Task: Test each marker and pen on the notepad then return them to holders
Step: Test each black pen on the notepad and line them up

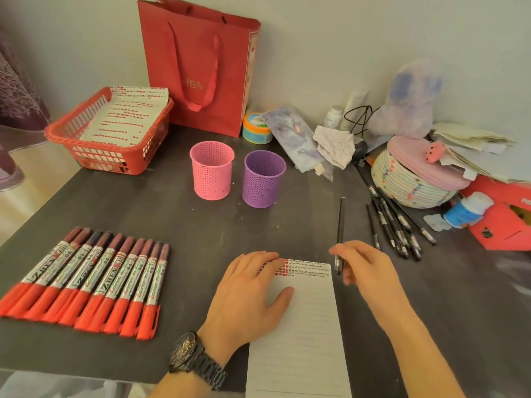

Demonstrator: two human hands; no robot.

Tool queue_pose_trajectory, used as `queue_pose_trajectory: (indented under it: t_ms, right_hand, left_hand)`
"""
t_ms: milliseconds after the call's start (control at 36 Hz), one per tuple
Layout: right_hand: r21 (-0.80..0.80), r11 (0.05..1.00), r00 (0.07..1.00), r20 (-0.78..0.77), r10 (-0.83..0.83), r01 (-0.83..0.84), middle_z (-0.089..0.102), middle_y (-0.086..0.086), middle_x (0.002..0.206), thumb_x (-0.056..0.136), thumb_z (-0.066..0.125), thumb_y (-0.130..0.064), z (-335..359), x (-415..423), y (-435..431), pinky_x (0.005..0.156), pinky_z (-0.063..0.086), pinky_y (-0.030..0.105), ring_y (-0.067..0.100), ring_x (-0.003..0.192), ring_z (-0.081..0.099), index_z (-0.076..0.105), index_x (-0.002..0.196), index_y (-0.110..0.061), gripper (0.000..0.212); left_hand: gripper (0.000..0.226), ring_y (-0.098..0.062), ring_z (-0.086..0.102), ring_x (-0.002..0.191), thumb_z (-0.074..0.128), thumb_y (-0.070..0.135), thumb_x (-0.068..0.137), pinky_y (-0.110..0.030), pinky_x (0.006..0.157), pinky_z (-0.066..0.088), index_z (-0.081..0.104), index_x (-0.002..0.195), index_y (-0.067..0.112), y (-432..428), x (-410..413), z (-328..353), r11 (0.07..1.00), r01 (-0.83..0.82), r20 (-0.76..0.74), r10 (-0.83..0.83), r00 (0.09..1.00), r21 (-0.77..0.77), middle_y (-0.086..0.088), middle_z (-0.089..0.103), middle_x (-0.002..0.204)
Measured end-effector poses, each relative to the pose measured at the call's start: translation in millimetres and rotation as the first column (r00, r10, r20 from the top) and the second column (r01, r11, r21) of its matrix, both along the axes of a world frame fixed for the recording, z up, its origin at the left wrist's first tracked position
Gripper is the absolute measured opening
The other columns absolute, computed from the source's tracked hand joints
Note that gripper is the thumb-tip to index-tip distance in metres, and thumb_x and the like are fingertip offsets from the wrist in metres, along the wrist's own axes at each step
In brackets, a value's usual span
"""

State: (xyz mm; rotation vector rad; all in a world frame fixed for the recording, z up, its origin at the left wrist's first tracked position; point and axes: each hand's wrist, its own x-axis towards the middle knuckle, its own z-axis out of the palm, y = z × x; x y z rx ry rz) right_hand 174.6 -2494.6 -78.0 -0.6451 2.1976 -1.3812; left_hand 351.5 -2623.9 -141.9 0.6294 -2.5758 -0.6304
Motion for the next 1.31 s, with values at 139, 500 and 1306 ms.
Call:
queue_pose_trajectory:
  t_ms: [139,500,1306]
  right_hand:
    - [-0.275,0.957,0.982,0.141,0.129,-0.087,0.072,0.01,0.075,0.091,0.069,-0.002,-24.5,50.7,3.8,0.055,0.051,0.025,0.018,0.062,0.064,0.071,0.084,-0.023,0.022]
    - [-0.332,0.939,0.994,0.024,0.108,-0.094,0.071,0.006,0.073,0.091,0.066,-0.032,-37.2,58.2,7.7,0.053,0.047,0.022,0.011,0.059,0.06,0.077,0.085,-0.027,0.014]
    - [-0.466,0.854,0.907,0.421,-0.017,0.232,0.061,0.015,0.058,0.099,0.049,-0.015,-31.4,35.3,5.8,0.042,0.04,0.026,0.021,0.043,0.048,0.07,0.075,-0.012,0.032]
  left_hand:
    - [0.057,-0.002,0.047,0.123,0.051,0.069,0.089,-0.024,0.108,0.032,0.054,0.132,0.031,2.8,2.1,5.0,0.997,0.08,-0.077,-0.079,0.994,0.0,0.02,0.055,0.129]
    - [0.03,-0.01,0.049,0.074,0.042,0.04,0.102,-0.028,0.063,0.041,0.066,0.096,0.022,7.6,-3.0,4.9,0.97,0.081,-0.095,-0.105,0.99,-0.23,0.01,0.06,0.086]
    - [0.036,-0.002,0.051,0.112,0.056,0.054,0.088,-0.017,0.096,0.037,0.053,0.114,0.03,0.9,-3.2,-0.1,0.999,-0.02,-0.069,0.018,0.997,-0.025,0.022,0.049,0.095]
